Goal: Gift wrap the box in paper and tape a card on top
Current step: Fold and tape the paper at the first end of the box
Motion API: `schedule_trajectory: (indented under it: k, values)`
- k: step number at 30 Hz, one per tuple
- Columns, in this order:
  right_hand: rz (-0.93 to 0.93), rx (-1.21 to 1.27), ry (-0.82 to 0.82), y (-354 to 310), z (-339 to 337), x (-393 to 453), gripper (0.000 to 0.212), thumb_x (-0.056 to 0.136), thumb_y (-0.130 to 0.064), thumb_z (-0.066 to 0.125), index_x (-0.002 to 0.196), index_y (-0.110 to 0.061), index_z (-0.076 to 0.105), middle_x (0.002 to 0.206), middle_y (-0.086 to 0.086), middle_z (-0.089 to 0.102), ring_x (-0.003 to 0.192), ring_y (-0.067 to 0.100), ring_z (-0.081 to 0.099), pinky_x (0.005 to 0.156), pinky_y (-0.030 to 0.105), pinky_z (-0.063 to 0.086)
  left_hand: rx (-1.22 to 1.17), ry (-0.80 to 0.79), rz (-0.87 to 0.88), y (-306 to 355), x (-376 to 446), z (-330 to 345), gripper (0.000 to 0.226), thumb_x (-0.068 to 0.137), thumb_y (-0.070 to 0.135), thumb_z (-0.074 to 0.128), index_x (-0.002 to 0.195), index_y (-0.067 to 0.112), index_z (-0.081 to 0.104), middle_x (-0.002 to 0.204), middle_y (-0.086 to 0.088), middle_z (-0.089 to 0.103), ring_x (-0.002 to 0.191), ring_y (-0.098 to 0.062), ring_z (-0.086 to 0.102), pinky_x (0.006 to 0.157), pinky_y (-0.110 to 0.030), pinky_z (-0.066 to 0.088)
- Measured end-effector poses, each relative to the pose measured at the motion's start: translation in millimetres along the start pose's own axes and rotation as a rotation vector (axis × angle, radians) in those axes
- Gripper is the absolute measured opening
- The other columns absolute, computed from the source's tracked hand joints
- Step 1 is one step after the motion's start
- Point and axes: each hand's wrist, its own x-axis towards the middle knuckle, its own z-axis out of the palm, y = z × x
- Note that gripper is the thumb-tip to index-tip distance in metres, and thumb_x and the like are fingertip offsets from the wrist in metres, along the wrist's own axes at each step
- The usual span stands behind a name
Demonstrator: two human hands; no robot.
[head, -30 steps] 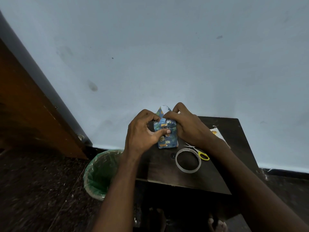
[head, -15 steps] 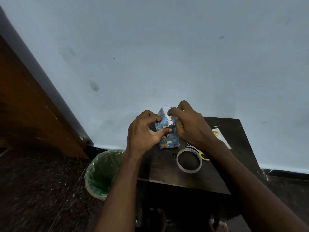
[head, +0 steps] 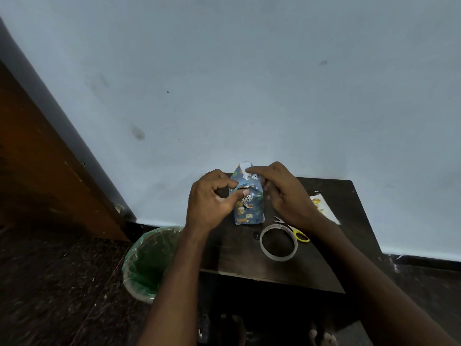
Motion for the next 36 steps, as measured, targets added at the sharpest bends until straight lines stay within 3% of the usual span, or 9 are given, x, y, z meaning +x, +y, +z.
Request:
schedule_trajectory:
  k: [3, 5, 10, 13, 17, 23, 29, 34, 36]
  values:
    - [-0.008, -0.108, -0.107, -2, -1, 7, 0.055, 0.091, -0.033, 0.034, 0.135, -0.025, 0.067, 0.109, 0.001, 0.048, 0.092, 0.015, 0.056, 0.072, 0.024, 0.046, 0.059, -0.006, 0.026, 1, 0, 1, 0.035, 0.08, 0.057, 0.084, 0.087, 0.023, 0.083, 0.084, 0.006, 0.07, 0.08, -0.018, 0.068, 0.065, -0.044, 0.054]
    - [-0.024, -0.179, -0.106, -4, 4, 10, 0.044, 0.095, -0.027, 0.042, 0.13, -0.024, 0.068, 0.11, 0.002, 0.048, 0.089, 0.018, 0.057, 0.068, 0.026, 0.043, 0.107, 0.011, 0.061, 3, 1, 1, 0.036, 0.079, 0.057, 0.085, 0.084, 0.022, 0.081, 0.082, 0.008, 0.069, 0.082, -0.018, 0.066, 0.067, -0.043, 0.053]
    - [0.018, -0.078, 0.156, -6, 13, 8, 0.028, 0.094, -0.003, 0.062, 0.118, -0.018, 0.065, 0.1, -0.004, 0.059, 0.087, 0.013, 0.059, 0.074, 0.037, 0.052, 0.128, 0.009, 0.102, 1, 4, 2, 0.035, 0.082, 0.054, 0.085, 0.08, 0.02, 0.078, 0.079, 0.007, 0.067, 0.079, -0.02, 0.062, 0.065, -0.044, 0.05]
    - [0.108, 0.087, 0.286, -8, 15, 1, 0.02, 0.09, 0.0, 0.069, 0.102, -0.016, 0.068, 0.089, -0.007, 0.068, 0.081, 0.012, 0.065, 0.072, 0.034, 0.055, 0.104, 0.001, 0.083, 2, 4, 3, 0.032, 0.083, 0.053, 0.084, 0.078, 0.022, 0.078, 0.077, 0.006, 0.066, 0.077, -0.02, 0.062, 0.065, -0.044, 0.05]
    - [0.011, 0.07, 0.307, -10, 18, -6, 0.012, 0.083, -0.008, 0.062, 0.088, -0.009, 0.072, 0.089, -0.001, 0.068, 0.083, 0.017, 0.066, 0.073, 0.04, 0.054, 0.086, 0.007, 0.064, 2, 5, 2, 0.029, 0.084, 0.052, 0.083, 0.078, 0.024, 0.079, 0.074, 0.006, 0.066, 0.075, -0.02, 0.061, 0.064, -0.043, 0.049]
    - [0.017, 0.057, 0.298, -1, 17, -9, 0.01, 0.084, -0.01, 0.082, 0.091, -0.009, 0.076, 0.093, 0.001, 0.069, 0.087, 0.014, 0.069, 0.075, 0.035, 0.057, 0.054, 0.005, 0.036, 4, 6, 3, 0.027, 0.083, 0.05, 0.083, 0.08, 0.023, 0.081, 0.07, 0.006, 0.062, 0.07, -0.018, 0.057, 0.061, -0.041, 0.046]
    - [0.189, 0.22, 0.279, 0, 20, -7, 0.012, 0.083, -0.007, 0.086, 0.091, -0.008, 0.078, 0.092, 0.0, 0.07, 0.082, 0.01, 0.069, 0.073, 0.019, 0.053, -0.001, -0.03, 0.017, 4, 8, 1, 0.026, 0.077, 0.05, 0.084, 0.084, 0.025, 0.086, 0.069, 0.005, 0.057, 0.069, -0.017, 0.054, 0.062, -0.036, 0.045]
    - [0.106, 0.242, 0.104, 2, 6, -5, 0.039, 0.087, -0.005, 0.082, 0.123, -0.018, 0.074, 0.102, 0.0, 0.066, 0.091, 0.016, 0.066, 0.075, 0.019, 0.053, -0.08, -0.03, -0.01, 4, 5, 0, 0.041, 0.068, 0.049, 0.092, 0.097, 0.02, 0.087, 0.083, 0.006, 0.073, 0.068, -0.016, 0.062, 0.061, -0.037, 0.054]
    - [0.056, 0.166, 0.077, 3, 6, -3, 0.041, 0.087, -0.004, 0.08, 0.125, -0.019, 0.073, 0.101, -0.002, 0.063, 0.093, 0.015, 0.063, 0.076, 0.015, 0.05, -0.104, -0.004, -0.007, 4, 5, -1, 0.041, 0.07, 0.051, 0.091, 0.095, 0.019, 0.087, 0.086, 0.006, 0.077, 0.071, -0.019, 0.068, 0.063, -0.041, 0.057]
